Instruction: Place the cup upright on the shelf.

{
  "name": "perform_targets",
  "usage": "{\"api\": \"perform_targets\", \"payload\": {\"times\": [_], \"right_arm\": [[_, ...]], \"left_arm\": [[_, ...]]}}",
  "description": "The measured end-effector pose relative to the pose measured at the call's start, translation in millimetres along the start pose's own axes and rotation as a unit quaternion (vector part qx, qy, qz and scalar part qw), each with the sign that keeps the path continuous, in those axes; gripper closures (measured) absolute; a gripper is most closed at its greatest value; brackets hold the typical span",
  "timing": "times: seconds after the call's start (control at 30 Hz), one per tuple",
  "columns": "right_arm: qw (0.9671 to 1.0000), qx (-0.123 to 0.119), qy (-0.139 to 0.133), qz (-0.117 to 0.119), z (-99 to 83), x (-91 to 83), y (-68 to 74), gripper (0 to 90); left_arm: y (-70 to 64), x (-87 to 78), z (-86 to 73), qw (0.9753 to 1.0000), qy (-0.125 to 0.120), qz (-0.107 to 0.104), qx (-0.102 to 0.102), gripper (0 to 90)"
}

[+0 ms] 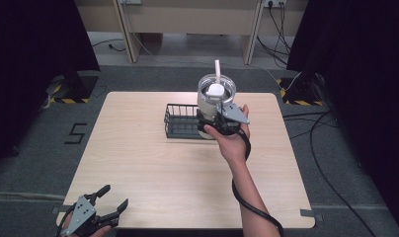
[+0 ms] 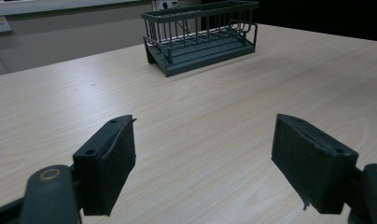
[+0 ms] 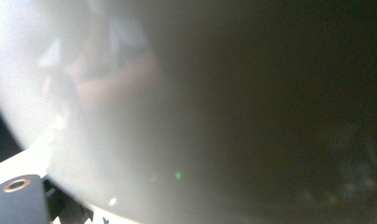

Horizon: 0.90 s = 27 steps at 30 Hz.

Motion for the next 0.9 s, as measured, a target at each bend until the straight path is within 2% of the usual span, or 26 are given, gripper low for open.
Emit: {"api": "perform_targets", "payload": {"times": [0.9], "right_arm": [[0.9998, 0.007, 0.003, -0.017, 15.6, 35.6, -12.7, 10.4]], "left_arm": [[1.3, 0.8, -0.9, 1.0, 0.002, 0.002, -0.004, 21.1]]}}
Point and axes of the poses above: each handheld gripper's, and its own axes: x roughly forward along the jaws, z roughly out of its top, y roughly to its left, the point moved 8 cm from there along x, roughly forward along the jaws, and after that the axes turned 9 degrees about -x, right-handed, at the moved point
